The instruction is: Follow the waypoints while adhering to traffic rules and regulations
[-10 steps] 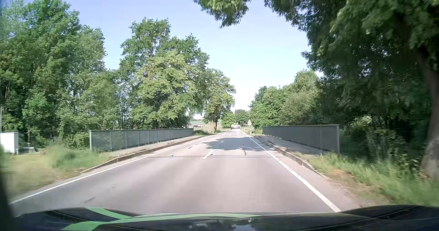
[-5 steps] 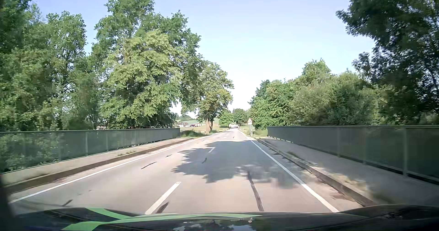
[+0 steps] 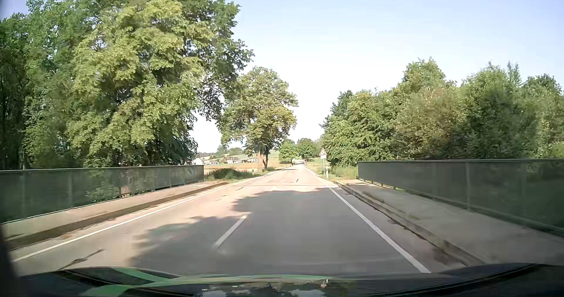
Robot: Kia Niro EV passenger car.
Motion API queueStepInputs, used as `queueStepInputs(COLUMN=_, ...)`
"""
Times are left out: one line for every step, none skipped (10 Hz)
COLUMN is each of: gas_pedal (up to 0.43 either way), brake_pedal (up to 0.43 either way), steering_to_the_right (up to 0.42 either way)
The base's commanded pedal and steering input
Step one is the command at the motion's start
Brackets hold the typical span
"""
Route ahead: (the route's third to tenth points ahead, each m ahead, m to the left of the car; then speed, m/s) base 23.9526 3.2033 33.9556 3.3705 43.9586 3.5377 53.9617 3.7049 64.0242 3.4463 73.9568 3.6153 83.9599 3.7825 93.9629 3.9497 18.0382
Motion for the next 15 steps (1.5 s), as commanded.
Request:
queueStepInputs(gas_pedal=0.118, brake_pedal=0.0, steering_to_the_right=-0.005)
queueStepInputs(gas_pedal=0.118, brake_pedal=0.0, steering_to_the_right=-0.005)
queueStepInputs(gas_pedal=0.118, brake_pedal=0.0, steering_to_the_right=-0.005)
queueStepInputs(gas_pedal=0.15, brake_pedal=0.0, steering_to_the_right=-0.005)
queueStepInputs(gas_pedal=0.157, brake_pedal=0.0, steering_to_the_right=-0.005)
queueStepInputs(gas_pedal=0.177, brake_pedal=0.0, steering_to_the_right=-0.004)
queueStepInputs(gas_pedal=0.177, brake_pedal=0.0, steering_to_the_right=-0.004)
queueStepInputs(gas_pedal=0.177, brake_pedal=0.0, steering_to_the_right=-0.005)
queueStepInputs(gas_pedal=0.189, brake_pedal=0.0, steering_to_the_right=-0.004)
queueStepInputs(gas_pedal=0.197, brake_pedal=0.0, steering_to_the_right=-0.004)
queueStepInputs(gas_pedal=0.197, brake_pedal=0.0, steering_to_the_right=-0.004)
queueStepInputs(gas_pedal=0.209, brake_pedal=0.0, steering_to_the_right=-0.004)
queueStepInputs(gas_pedal=0.209, brake_pedal=0.0, steering_to_the_right=-0.004)
queueStepInputs(gas_pedal=0.22, brake_pedal=0.0, steering_to_the_right=-0.004)
queueStepInputs(gas_pedal=0.228, brake_pedal=0.0, steering_to_the_right=-0.004)
